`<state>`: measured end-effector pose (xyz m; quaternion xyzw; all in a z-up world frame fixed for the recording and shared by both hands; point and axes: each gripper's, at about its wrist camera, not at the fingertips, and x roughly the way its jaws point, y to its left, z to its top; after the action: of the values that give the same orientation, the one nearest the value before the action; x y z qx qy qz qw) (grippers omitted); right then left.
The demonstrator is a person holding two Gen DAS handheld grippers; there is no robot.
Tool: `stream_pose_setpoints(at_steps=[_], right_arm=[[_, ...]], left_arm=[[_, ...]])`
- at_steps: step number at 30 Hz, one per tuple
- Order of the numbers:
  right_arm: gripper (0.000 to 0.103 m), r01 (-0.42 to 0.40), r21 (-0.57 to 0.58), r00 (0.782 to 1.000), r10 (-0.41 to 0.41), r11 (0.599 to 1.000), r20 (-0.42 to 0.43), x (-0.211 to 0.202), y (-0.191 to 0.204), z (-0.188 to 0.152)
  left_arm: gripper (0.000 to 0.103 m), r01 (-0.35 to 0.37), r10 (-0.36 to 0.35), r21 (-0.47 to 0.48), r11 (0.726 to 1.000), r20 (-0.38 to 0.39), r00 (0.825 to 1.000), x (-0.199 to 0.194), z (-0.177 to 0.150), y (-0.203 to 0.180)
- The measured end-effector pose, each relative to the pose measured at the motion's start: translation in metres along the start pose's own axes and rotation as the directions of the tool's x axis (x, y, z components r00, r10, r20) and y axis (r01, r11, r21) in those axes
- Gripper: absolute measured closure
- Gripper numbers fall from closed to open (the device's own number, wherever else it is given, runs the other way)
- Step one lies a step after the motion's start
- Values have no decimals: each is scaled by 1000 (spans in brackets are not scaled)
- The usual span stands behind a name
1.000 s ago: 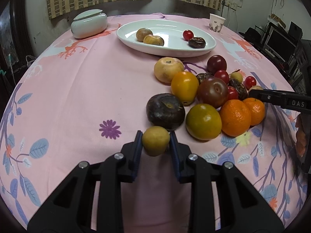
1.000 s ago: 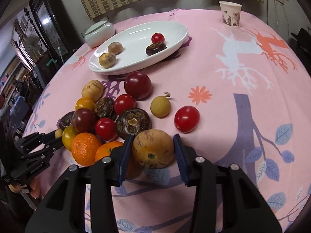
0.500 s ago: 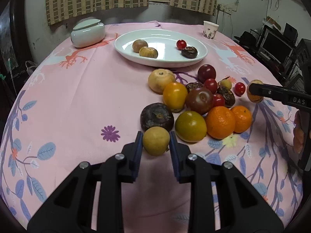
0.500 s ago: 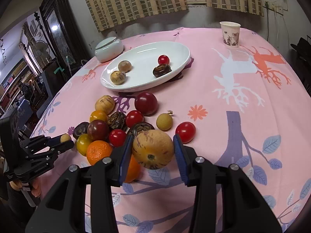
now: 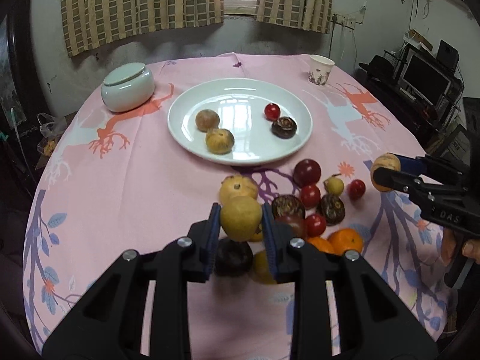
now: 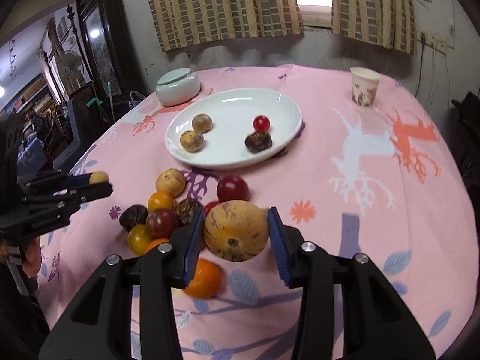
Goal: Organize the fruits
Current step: 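Lower both held fruits onto the white plate and open both tools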
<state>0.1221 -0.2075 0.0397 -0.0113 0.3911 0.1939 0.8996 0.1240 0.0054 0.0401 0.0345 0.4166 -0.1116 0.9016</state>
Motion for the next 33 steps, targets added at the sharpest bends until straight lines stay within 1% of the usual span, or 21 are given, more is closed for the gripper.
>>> stream_pose_setpoints(at_steps=[2,5,8,9,11,12,15,17,20,21,22,23,24,25,27,28,30,33], right_arm=[[60,8,-35,1000,-8,999,7,8,4,16],[60,-12,-34,1000,13,999,16,29,7,40],[60,-7,-40,1000,7,999,6,61,10,57],[60,-9,-42,1000,9,999,-4,73,11,61],[60,-16,-61,999,14,998,-40,97,13,69],[60,-13,-79,998,9,997,-62,110,15,71],[60,2,-113,996,-12,994,-92,133,19,77],[60,-10,-107,994,-2,994,-105,142,19,77],[60,-14,-105,992,1,994,-123,153,21,79],[60,-16,-107,991,1,994,-135,157,21,79],[60,-11,-114,991,-4,993,-135,158,23,78],[55,1,-130,991,-18,992,-134,159,25,78],[49,18,-150,991,-38,989,-132,159,28,78],[46,36,-169,991,-57,985,-123,158,30,77],[46,53,-199,993,-74,979,-95,152,34,76],[46,50,-197,994,-67,979,-81,146,33,75],[46,36,-170,996,-49,985,-70,134,28,75],[46,5,-126,999,-12,992,-52,108,19,72]], left_arm=[[76,-12,12,-19,1000,-3,1000,14,19,1],[76,-25,25,-49,998,-11,1000,40,46,4],[76,-51,48,-80,995,-35,998,69,68,9],[76,-48,45,-88,995,-43,998,76,73,12],[76,-45,40,-88,995,-59,997,91,81,15],[76,-56,51,-88,995,-61,997,97,85,17],[76,-57,52,-93,994,-58,997,111,96,22],[76,-62,56,-99,993,-61,997,120,100,25],[75,-63,53,-120,991,-88,995,135,102,30],[73,-64,53,-124,990,-94,994,139,102,31],[68,-64,51,-128,990,-99,994,142,102,32],[51,-66,53,-132,989,-103,993,143,100,31],[39,-72,60,-134,988,-97,994,143,99,31],[37,-78,66,-133,988,-86,994,140,99,30],[37,-74,66,-125,989,-72,995,133,98,27],[37,-73,66,-122,990,-68,996,129,98,26],[32,-82,76,-120,989,-52,996,117,97,25],[31,-86,82,-128,988,-31,996,98,93,26]])
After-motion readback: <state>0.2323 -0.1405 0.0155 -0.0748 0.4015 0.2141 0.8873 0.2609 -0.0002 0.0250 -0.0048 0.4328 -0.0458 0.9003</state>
